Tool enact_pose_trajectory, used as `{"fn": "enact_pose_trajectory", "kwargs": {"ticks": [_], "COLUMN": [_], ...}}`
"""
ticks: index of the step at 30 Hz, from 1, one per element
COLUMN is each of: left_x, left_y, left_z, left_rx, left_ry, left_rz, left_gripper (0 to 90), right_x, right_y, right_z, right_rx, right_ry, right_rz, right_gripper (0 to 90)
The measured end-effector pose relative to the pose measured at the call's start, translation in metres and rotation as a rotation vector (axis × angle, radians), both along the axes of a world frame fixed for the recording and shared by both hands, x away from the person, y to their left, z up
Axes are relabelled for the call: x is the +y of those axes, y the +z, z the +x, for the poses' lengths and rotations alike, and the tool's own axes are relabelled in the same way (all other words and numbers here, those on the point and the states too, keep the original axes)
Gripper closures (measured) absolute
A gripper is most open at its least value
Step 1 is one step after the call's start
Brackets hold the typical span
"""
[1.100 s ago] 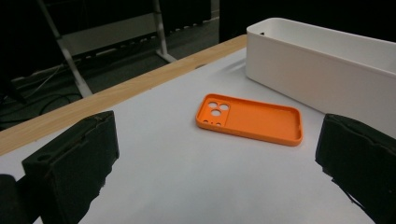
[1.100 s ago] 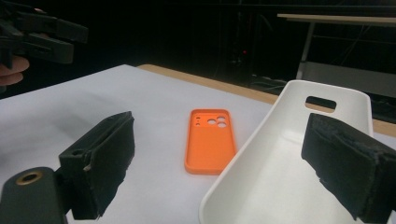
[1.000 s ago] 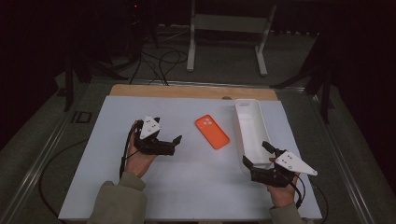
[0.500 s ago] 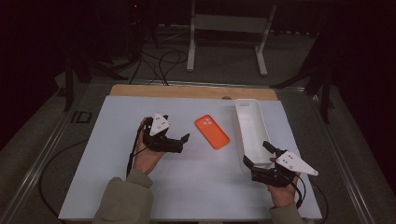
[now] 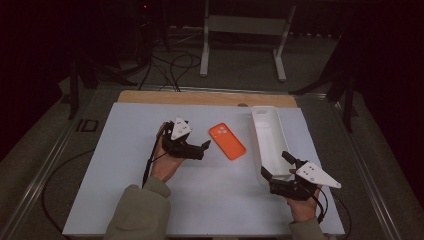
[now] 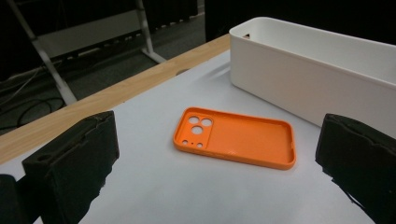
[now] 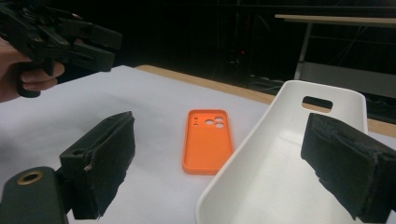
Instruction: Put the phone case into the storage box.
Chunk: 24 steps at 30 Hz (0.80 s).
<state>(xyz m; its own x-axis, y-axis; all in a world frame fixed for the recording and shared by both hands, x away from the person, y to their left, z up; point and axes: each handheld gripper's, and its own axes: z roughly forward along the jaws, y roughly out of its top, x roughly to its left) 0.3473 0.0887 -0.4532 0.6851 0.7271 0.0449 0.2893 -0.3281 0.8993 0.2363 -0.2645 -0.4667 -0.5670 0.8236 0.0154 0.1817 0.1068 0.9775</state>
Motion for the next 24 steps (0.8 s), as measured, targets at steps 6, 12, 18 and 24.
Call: {"fn": "enact_pose_trajectory", "kwargs": {"ticks": [6, 12, 18, 24], "left_x": [-0.006, -0.011, -0.018, -0.028], "left_y": [-0.004, -0.01, -0.012, -0.015], "left_z": [0.006, 0.012, 0.02, 0.024], "left_rx": [0.008, 0.014, 0.036, 0.068], "left_ry": [-0.006, -0.004, -0.004, -0.017], "left_rz": [0.003, 0.011, 0.022, 0.016], "left_gripper": [0.3, 0.3, 0.6, 0.7], "right_x": [0.001, 0.002, 0.003, 0.002], "right_y": [-0.001, -0.001, -0.002, -0.001], "right_z": [0.0, 0.0, 0.0, 0.0], "right_rx": [0.001, 0.004, 0.005, 0.004], "right_ry": [0.006, 0.007, 0.009, 0.006], "right_rz": [-0.001, -0.002, -0.003, 0.002], "right_gripper": [9.6, 9.6, 9.6, 9.7]}}
